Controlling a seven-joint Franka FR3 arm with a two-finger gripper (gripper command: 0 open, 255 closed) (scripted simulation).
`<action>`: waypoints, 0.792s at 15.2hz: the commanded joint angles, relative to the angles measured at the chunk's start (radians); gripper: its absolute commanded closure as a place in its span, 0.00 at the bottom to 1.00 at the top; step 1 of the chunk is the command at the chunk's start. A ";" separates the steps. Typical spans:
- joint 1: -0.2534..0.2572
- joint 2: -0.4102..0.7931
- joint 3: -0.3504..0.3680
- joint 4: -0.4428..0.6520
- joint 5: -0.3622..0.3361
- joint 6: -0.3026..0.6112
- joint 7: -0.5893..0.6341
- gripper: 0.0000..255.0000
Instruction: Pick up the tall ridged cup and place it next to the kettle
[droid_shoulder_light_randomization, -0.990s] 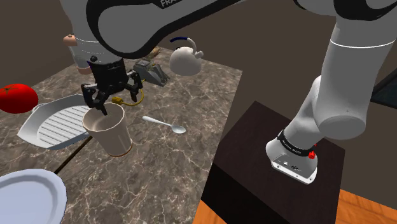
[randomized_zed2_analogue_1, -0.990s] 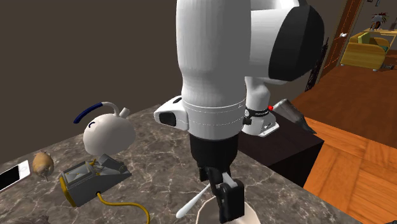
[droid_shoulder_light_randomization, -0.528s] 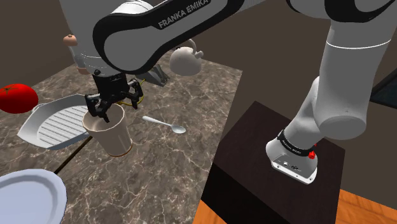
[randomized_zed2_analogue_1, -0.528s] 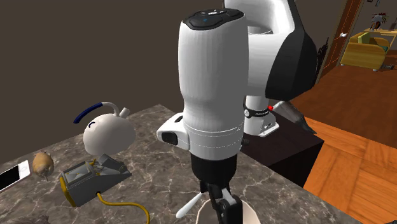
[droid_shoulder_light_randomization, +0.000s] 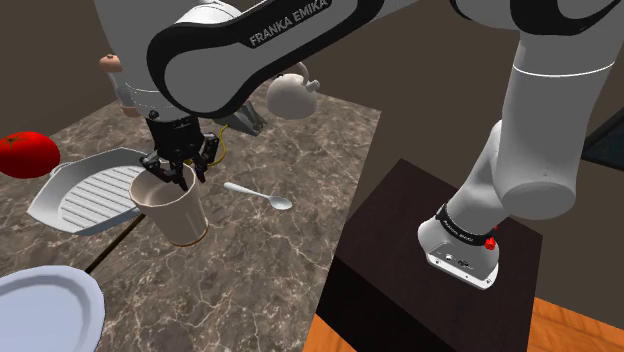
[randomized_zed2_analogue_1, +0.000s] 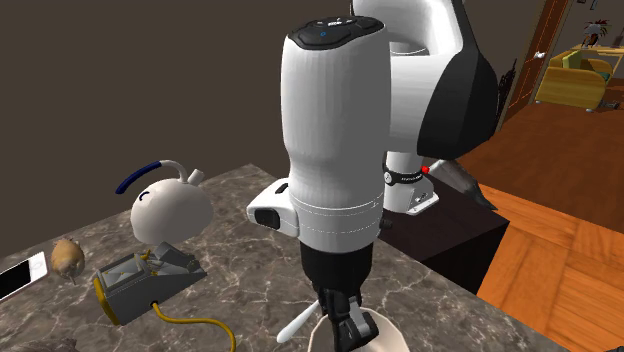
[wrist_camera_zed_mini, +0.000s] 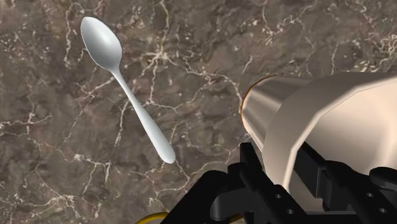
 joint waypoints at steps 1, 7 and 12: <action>0.000 0.000 0.000 0.000 0.000 0.000 0.000 1.00; 0.000 0.000 0.000 -0.001 0.000 0.000 0.000 1.00; -0.002 -0.019 0.005 0.029 0.009 -0.046 -0.004 1.00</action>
